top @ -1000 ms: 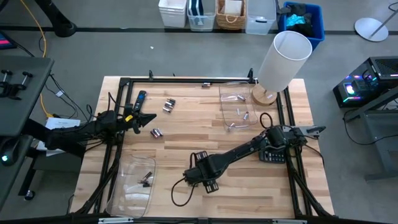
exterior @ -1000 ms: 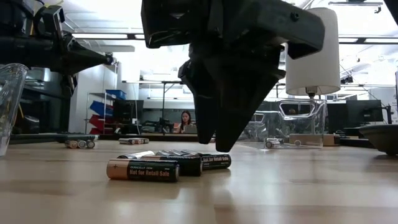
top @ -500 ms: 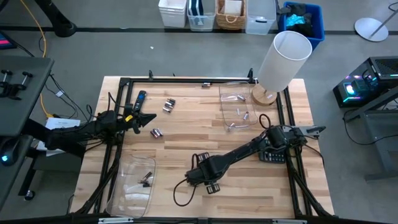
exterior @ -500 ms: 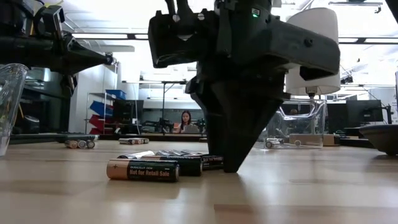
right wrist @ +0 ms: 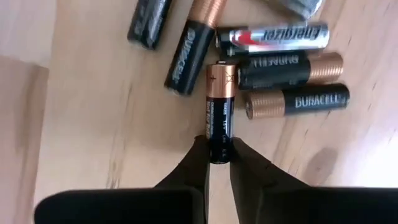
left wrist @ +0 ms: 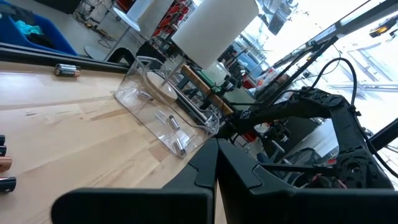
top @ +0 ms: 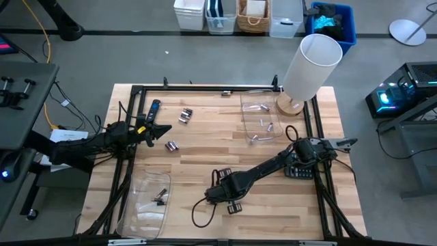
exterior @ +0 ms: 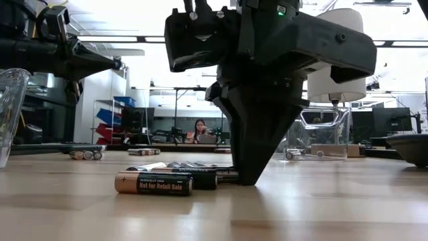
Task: Sort batteries
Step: Put the brown battery into the left transparent bin
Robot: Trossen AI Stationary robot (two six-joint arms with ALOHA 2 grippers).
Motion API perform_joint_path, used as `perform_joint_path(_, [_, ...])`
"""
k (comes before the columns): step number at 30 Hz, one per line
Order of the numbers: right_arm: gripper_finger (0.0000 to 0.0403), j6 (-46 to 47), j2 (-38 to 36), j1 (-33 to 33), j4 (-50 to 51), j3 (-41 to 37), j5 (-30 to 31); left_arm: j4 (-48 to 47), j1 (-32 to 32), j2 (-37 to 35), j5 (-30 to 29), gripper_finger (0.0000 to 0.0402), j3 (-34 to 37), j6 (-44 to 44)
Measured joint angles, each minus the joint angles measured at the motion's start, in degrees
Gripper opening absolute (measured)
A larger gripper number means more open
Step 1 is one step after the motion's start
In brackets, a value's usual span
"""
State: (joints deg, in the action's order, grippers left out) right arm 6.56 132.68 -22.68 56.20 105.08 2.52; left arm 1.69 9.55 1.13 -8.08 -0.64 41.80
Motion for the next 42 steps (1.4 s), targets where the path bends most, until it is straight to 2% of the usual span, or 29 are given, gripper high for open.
perform_joint_path(6, [0.0030,-1.23,-4.86,-0.20,11.54,-0.59,0.55,-0.01,0.01,0.00,0.00,0.0000,0.00,0.00])
perform_joint_path(8, [0.0030,-1.17,-8.22,-0.01,13.59,-0.32,0.84,0.00,0.01,0.00,-0.01,0.0000,-0.01,0.00])
perform_joint_path(11, [0.0030,-0.04,-11.93,1.02,12.47,-0.28,4.73,0.00,-0.01,0.00,-0.01,0.0000,0.00,0.00])
perform_joint_path(13, [0.0030,1.70,-13.29,2.74,8.61,-0.28,7.77,0.00,-0.01,-0.02,0.00,0.0000,-0.01,0.00])
perform_joint_path(16, [0.0030,3.74,-13.84,5.54,-1.30,-0.28,8.51,0.00,-0.01,0.00,0.00,0.0000,0.00,0.00])
perform_joint_path(23, [0.0030,7.89,-10.42,8.43,-36.94,-0.24,6.43,0.00,-0.01,-0.02,-0.02,0.0000,-0.01,0.00])
perform_joint_path(29, [0.0030,16.23,-7.31,9.14,-56.77,-0.21,4.92,-0.01,0.01,-0.02,-0.01,0.0000,-0.01,0.00])
perform_joint_path(32, [0.0030,18.15,-4.87,9.18,-63.47,-0.13,3.85,0.00,0.00,-0.02,-0.01,0.0000,-0.01,0.00])
perform_joint_path(38, [0.0030,17.20,0.06,9.16,-68.08,-0.15,2.66,0.00,0.00,-0.02,0.00,0.0000,-0.01,0.00])
perform_joint_path(42, [0.0030,23.50,1.36,9.16,-69.66,-0.15,0.42,-0.02,0.01,0.00,0.00,0.0000,-0.01,0.00])
